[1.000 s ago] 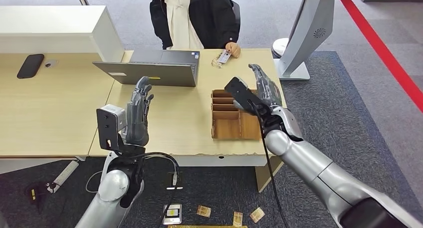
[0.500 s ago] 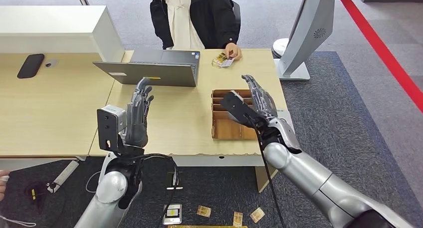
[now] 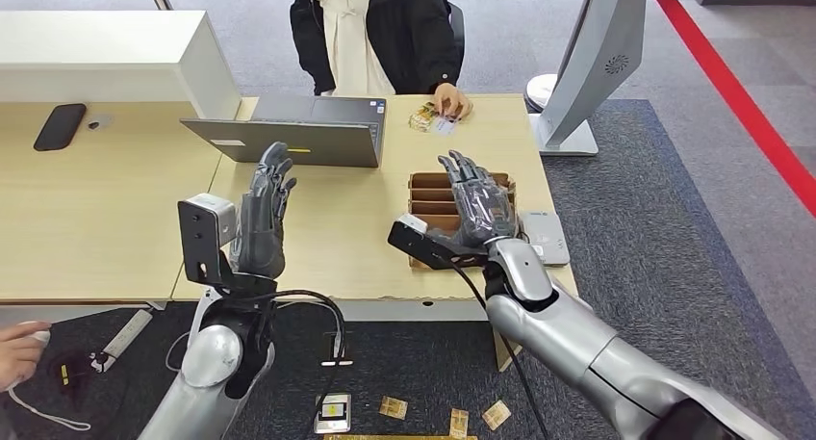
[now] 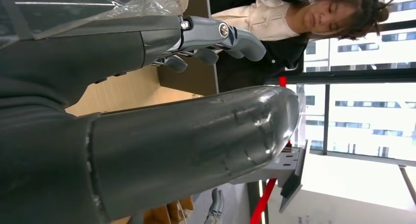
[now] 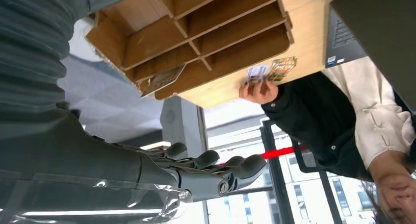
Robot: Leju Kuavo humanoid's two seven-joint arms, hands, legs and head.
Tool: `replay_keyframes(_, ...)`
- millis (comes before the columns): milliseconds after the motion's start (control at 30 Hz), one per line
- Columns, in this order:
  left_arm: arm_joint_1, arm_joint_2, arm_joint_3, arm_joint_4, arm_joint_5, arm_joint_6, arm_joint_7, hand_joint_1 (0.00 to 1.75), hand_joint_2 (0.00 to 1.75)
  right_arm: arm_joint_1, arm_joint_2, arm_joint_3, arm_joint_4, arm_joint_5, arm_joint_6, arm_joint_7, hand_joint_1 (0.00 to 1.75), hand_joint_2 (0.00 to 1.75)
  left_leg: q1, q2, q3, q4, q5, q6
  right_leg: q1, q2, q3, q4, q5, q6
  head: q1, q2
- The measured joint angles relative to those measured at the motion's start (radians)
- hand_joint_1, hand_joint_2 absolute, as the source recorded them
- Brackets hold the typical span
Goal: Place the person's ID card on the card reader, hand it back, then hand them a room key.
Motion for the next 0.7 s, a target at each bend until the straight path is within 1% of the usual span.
replay_keyframes(200, -0.013, 0.0, -0.014, 0.0, 0.018, -0.007, -0.004, 0.0, 0.0, -0.033, 0.021, 0.019, 0.097, 0.088, 0.002, 0.008, 0.0, 1.75, 0.0, 0.0, 0.0, 0.0, 0.0, 0.0, 0.0, 0.0, 0.0, 0.0, 0.0, 0.0, 0.0, 0.0)
replay_keyframes(700, -0.021, 0.001, -0.022, 0.0, 0.028, -0.005, -0.004, 0.0, 0.0, -0.082, 0.052, 0.068, 0.246, 0.138, 0.029, 0.017, 0.0, 1.75, 0.0, 0.0, 0.0, 0.0, 0.0, 0.0, 0.0, 0.0, 0.0, 0.0, 0.0, 0.0, 0.0, 0.0)
